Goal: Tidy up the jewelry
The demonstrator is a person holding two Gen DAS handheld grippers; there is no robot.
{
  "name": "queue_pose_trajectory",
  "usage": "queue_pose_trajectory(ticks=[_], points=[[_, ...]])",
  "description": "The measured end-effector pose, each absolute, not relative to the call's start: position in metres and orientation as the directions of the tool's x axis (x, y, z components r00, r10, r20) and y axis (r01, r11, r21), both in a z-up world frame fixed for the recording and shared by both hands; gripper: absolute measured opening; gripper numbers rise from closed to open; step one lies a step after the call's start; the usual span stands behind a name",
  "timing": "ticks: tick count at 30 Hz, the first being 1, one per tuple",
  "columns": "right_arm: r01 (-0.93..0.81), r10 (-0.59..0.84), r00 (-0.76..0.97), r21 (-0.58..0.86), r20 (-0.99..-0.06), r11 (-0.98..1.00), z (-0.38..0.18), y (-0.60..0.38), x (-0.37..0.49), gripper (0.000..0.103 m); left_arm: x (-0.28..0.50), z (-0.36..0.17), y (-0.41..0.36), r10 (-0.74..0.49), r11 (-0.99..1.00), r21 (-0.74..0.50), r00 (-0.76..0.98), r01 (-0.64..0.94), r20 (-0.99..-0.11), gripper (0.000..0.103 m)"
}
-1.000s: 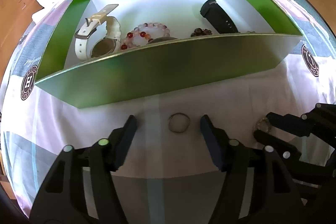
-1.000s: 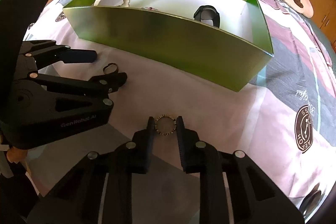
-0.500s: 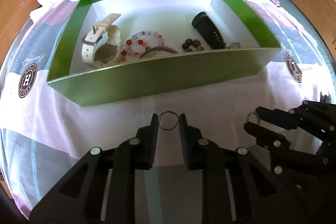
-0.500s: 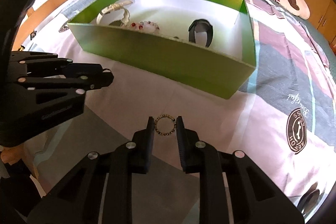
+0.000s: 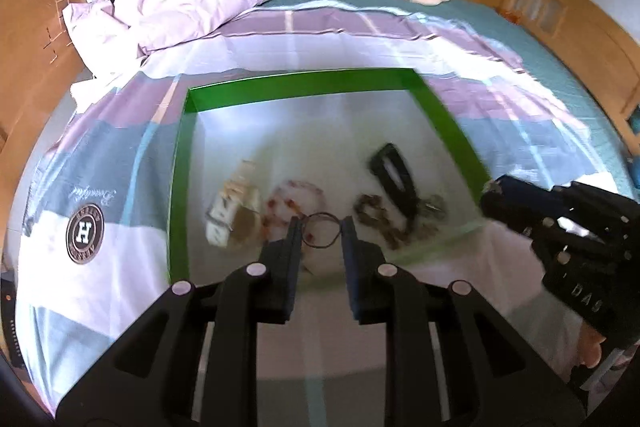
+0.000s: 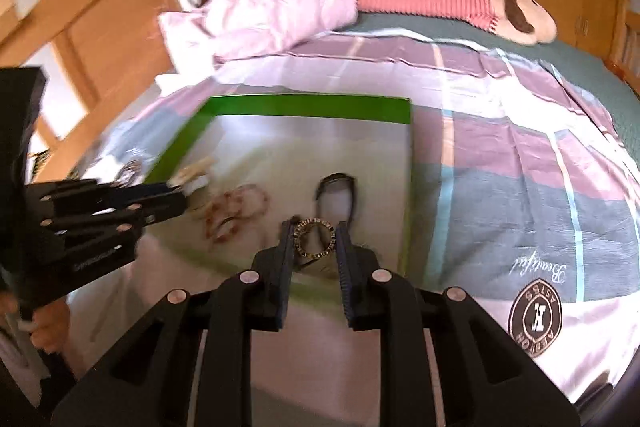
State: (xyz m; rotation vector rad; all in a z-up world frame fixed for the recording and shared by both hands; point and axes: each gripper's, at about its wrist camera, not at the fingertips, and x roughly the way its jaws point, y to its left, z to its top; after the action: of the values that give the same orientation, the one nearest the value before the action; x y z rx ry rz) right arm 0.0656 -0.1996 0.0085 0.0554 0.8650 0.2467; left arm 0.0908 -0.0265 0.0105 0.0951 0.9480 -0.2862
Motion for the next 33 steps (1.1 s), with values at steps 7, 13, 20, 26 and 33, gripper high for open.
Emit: queue_pose_trajectory(ticks=[7,13,20,26,33], points=[[-0.168,0.212,0.581,0.14,-0.786,0.976,-0.02,-0.195,0.092,0.021,0.128,-0.019,-0.016,-0.137,0.974,-0.027,0.492,0.225,-0.86,0.02],[-0.179,0.21,0.587,0.127,-0.782,0.976,-0.023,-0.189,0.09,0.021,0.128,-0.02,-0.015,-0.112,0.977,0.001,0.511,0.214,-0.852,0.02],[-0.179,0.208,0.603,0.124,-0.77,0.976,-0.018,-0.187,0.085,0.06,0.118,-0.015,-0.021,-0.108,0.973,0.021,0.535,0.23,-0.838,0.035],[-0.176,0.225,0.639,0.145,-0.735,0.974,-0.006,-0.189,0.078,0.073,0.112,-0.011,-0.025,-0.074,0.969,0.076,0.571,0.235,-0.818,0.055],[-0.128,0.134,0.712,0.06,-0.689,0.99,0.009,-0.187,0.065,0.099,0.102,0.001,-0.017,-0.043,0.981,0.084,0.625,0.172,-0.78,0.086]])
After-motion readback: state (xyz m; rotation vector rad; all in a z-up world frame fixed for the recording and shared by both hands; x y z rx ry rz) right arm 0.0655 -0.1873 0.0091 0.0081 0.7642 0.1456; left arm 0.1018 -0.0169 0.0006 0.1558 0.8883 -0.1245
